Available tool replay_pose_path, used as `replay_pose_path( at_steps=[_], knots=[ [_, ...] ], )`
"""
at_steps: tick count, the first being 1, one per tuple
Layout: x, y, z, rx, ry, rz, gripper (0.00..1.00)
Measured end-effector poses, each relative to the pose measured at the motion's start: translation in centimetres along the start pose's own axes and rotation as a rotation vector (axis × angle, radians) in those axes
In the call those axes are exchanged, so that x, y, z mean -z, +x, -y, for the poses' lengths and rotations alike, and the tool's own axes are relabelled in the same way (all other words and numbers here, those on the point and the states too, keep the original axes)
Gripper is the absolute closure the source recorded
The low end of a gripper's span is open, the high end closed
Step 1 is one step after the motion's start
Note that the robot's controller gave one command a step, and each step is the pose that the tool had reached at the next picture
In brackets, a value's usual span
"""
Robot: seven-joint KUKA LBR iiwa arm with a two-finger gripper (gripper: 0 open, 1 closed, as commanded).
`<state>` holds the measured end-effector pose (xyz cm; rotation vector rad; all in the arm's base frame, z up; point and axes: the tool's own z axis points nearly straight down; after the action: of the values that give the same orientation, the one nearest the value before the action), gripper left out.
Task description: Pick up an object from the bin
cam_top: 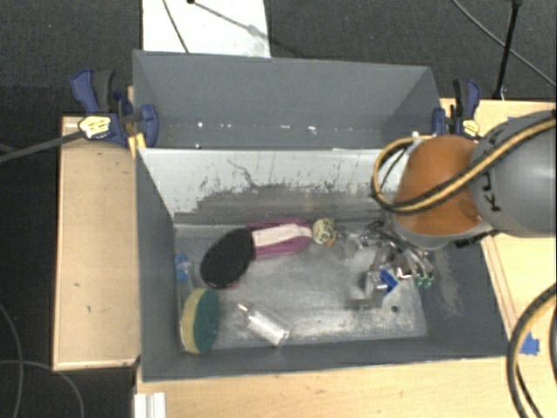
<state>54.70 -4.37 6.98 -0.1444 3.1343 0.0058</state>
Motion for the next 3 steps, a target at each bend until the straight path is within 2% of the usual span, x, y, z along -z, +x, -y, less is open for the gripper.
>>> replay_pose_path(
  at_steps=[1,2,3],
  knots=[
    [3.0,-3.0,9.5,0.347,0.008,0.002,0.0],
    [0.0,-2.1,5.6,0.362,-0.001,-0.004,0.0],
    [0.2,-2.2,5.9,0.356,0.003,-0.001,1.0]
  ],
)
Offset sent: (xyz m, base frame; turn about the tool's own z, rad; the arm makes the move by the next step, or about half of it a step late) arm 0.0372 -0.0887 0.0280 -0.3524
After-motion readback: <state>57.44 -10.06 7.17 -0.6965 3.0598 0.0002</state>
